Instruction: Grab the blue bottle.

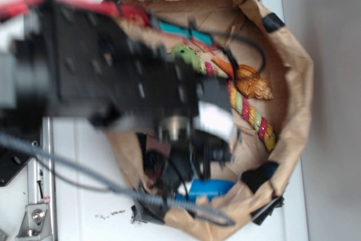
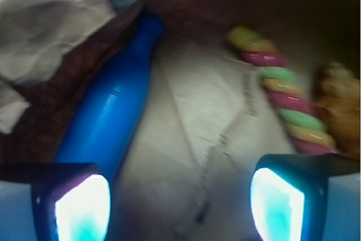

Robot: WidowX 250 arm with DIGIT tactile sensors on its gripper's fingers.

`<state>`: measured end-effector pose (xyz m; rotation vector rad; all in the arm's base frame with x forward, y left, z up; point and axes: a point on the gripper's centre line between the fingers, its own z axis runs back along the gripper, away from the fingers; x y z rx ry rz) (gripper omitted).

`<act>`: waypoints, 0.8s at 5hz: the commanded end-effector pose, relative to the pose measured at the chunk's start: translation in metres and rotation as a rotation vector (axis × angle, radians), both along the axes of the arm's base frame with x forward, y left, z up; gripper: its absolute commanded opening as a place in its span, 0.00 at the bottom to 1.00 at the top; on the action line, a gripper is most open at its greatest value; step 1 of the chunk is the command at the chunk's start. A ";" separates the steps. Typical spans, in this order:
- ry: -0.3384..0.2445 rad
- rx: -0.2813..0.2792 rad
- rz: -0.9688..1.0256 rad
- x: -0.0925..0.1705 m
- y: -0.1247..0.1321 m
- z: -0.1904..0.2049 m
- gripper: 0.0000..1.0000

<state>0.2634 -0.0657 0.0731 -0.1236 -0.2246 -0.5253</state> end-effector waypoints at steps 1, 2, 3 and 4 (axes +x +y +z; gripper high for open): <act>-0.050 -0.155 -0.070 0.006 -0.055 0.005 1.00; -0.031 -0.234 -0.041 0.009 -0.057 0.004 1.00; 0.071 -0.224 -0.003 0.008 -0.056 -0.029 1.00; 0.114 -0.037 0.087 0.004 -0.028 -0.048 1.00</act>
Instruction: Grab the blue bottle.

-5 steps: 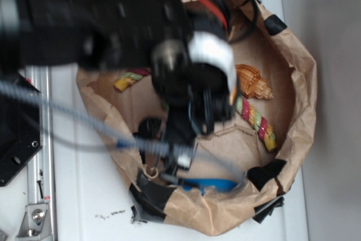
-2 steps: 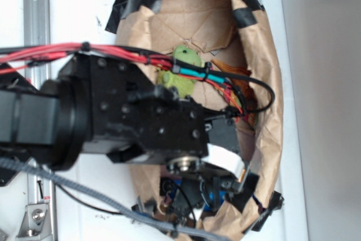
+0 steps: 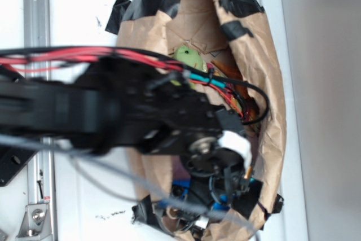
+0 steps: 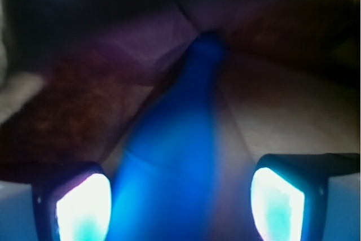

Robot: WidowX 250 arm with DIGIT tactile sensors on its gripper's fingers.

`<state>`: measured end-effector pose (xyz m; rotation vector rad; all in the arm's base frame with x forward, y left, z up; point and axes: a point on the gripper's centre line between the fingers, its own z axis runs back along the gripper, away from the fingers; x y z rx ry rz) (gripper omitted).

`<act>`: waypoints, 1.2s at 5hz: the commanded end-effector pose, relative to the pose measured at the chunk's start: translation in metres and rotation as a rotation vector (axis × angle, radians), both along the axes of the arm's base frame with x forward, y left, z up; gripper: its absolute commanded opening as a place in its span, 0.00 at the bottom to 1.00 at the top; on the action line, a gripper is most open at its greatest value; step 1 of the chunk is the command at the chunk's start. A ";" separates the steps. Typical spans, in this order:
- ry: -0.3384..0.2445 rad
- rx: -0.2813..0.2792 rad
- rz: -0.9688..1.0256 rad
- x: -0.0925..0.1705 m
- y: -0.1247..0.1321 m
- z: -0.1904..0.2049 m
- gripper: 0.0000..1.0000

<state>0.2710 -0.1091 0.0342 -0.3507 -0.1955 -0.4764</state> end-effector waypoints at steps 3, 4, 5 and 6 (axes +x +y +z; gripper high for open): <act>0.025 0.369 0.361 -0.001 0.106 0.073 0.00; -0.028 0.388 0.446 -0.008 0.125 0.114 0.00; -0.082 0.375 0.506 -0.016 0.137 0.158 0.00; 0.119 0.487 0.574 -0.030 0.132 0.186 0.21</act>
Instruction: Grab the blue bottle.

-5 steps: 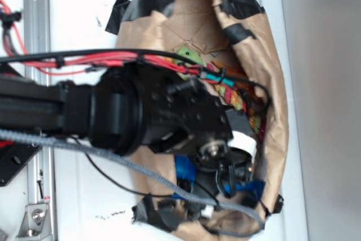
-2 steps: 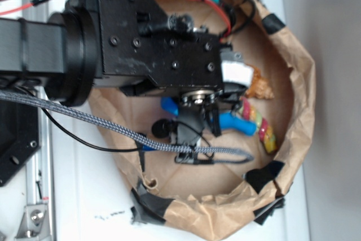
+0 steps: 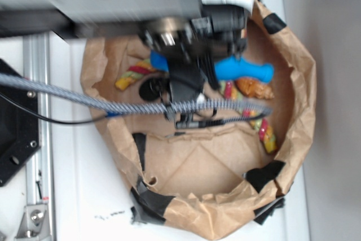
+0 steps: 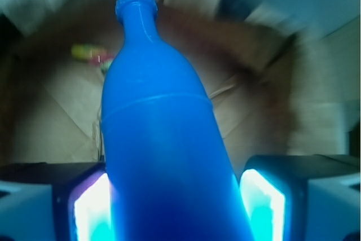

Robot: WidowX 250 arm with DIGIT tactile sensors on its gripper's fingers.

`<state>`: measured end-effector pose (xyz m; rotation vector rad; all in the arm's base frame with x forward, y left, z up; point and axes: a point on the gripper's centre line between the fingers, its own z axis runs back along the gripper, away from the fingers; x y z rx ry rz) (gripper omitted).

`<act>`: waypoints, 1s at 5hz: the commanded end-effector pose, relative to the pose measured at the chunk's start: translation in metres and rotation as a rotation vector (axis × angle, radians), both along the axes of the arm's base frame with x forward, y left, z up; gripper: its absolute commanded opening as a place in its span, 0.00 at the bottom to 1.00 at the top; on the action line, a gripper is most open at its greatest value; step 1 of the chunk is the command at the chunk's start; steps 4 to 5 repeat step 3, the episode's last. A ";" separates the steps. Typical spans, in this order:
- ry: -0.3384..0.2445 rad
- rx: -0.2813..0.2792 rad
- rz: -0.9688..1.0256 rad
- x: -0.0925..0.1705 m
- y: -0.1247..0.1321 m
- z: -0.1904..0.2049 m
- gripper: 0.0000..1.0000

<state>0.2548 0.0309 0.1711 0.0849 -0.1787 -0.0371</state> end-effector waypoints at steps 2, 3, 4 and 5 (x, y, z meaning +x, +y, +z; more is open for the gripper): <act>0.319 0.047 0.386 -0.027 -0.012 0.050 0.00; 0.311 0.040 0.396 -0.029 -0.012 0.044 0.00; 0.311 0.040 0.396 -0.029 -0.012 0.044 0.00; 0.311 0.040 0.396 -0.029 -0.012 0.044 0.00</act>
